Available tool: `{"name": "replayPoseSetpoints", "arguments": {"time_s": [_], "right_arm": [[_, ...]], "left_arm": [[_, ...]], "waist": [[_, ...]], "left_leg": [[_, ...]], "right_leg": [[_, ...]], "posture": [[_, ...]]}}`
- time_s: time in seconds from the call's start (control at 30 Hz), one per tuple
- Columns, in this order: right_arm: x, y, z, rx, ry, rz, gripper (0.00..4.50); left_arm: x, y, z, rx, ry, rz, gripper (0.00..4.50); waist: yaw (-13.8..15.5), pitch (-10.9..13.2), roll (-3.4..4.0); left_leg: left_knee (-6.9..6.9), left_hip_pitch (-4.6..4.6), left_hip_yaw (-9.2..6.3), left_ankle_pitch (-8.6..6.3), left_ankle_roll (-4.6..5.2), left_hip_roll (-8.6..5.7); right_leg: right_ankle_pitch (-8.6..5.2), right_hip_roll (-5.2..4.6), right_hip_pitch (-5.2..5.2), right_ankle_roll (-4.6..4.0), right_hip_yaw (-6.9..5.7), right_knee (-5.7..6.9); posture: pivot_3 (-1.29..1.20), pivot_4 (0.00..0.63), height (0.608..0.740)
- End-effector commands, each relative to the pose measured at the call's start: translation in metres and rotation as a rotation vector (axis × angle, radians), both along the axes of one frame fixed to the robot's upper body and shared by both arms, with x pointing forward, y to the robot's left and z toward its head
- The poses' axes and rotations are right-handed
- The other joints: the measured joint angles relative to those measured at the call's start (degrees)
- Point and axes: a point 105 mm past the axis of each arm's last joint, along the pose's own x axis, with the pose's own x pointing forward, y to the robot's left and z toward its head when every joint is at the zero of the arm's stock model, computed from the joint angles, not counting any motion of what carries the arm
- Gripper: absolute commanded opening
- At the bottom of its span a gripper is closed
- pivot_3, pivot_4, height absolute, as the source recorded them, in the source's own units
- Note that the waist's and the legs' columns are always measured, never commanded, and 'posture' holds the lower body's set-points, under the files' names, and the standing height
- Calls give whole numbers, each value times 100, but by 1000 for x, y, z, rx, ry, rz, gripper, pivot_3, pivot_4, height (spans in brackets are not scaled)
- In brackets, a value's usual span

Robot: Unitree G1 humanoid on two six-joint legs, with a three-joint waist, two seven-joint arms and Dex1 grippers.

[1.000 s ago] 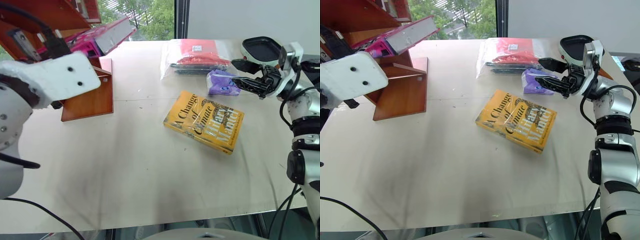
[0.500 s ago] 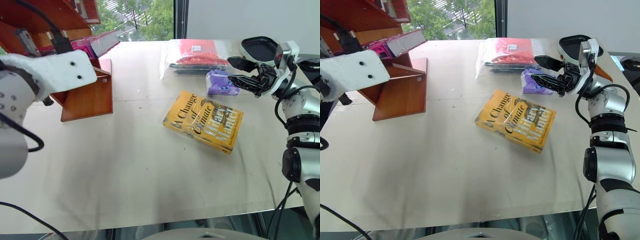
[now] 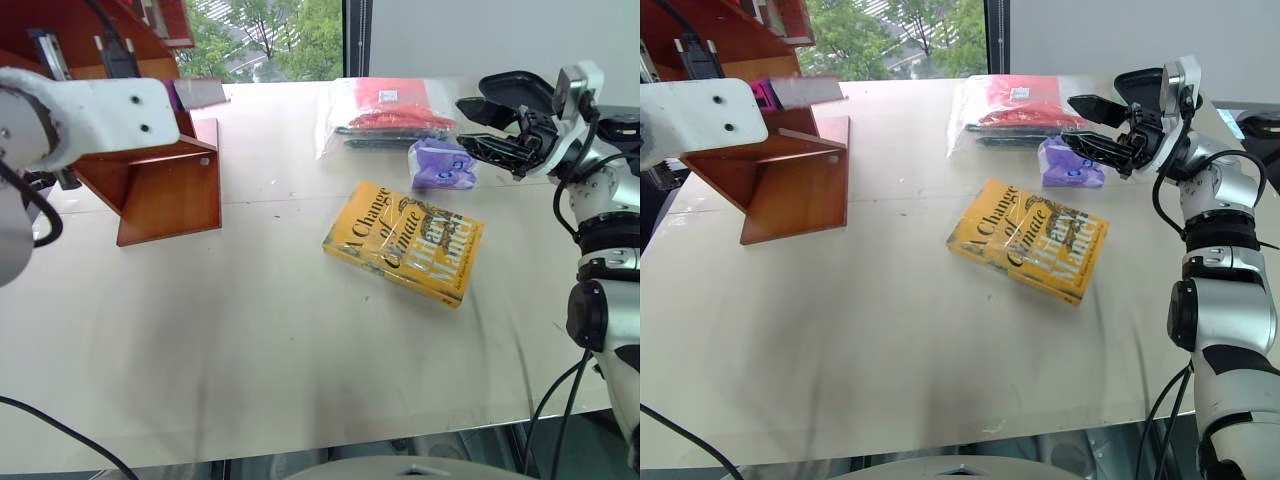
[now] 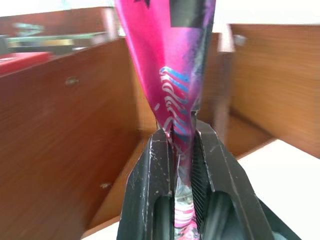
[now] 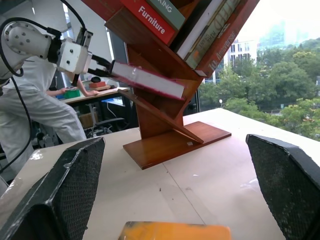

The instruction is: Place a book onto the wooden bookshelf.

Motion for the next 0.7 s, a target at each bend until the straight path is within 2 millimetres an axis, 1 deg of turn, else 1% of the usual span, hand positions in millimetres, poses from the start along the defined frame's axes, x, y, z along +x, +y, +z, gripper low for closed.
{"name": "replayPoseSetpoints", "arguments": {"time_s": [0.03,0.1,0.23,0.4,0.43,0.47,0.5,0.53,0.63,0.7], "right_arm": [[-11,0,16,-6,-79,56,4500],[-12,-1,17,-6,-82,54,4500],[-13,0,18,-3,-92,49,4500],[-15,0,22,3,-101,46,4500],[-15,-1,23,6,-102,44,4500],[-15,-1,24,8,-102,42,4500],[-15,-1,24,9,-102,41,4500],[-15,-1,24,10,-102,41,4500],[-15,0,24,14,-99,45,4500],[-16,1,23,12,-98,50,4500]], "left_arm": [[-4,15,17,16,-30,80,9],[1,18,18,33,-4,87,9],[7,17,9,7,63,99,9],[13,16,11,-22,45,100,9],[13,16,11,-23,48,101,946],[13,16,12,-22,50,101,1095],[13,15,12,-23,52,102,1673],[12,16,13,-24,54,104,2063],[12,17,15,-34,52,111,3447],[11,16,14,-42,55,115,4449]], "waist": [[-60,0,0],[-80,0,1],[-83,0,1],[-78,0,1],[-78,0,1],[-78,0,1],[-77,0,1],[-71,0,1],[-55,0,1],[-50,0,0]], "left_leg": [[0,1,1,0,0,0],[0,2,2,0,0,0],[4,7,2,-3,5,3],[10,4,1,-7,13,6],[11,4,2,-7,13,5],[11,3,2,-7,13,5],[11,2,3,-6,11,5],[11,2,2,-6,11,5],[10,1,1,-7,12,5],[12,0,1,-6,11,4]], "right_leg": [[0,0,0,0,1,0],[0,0,0,0,2,2],[0,8,-3,0,4,16],[0,10,-7,0,9,25],[0,9,-7,0,11,24],[0,8,-7,0,11,23],[0,7,-7,0,11,23],[0,7,-7,0,11,22],[0,7,-7,0,9,21],[0,5,-7,0,8,21]], "posture": [[0,150,740],[0,150,740],[0,150,740],[0,150,740],[0,150,740],[0,150,740],[0,150,740],[0,150,740],[0,150,740],[0,150,740]]}}
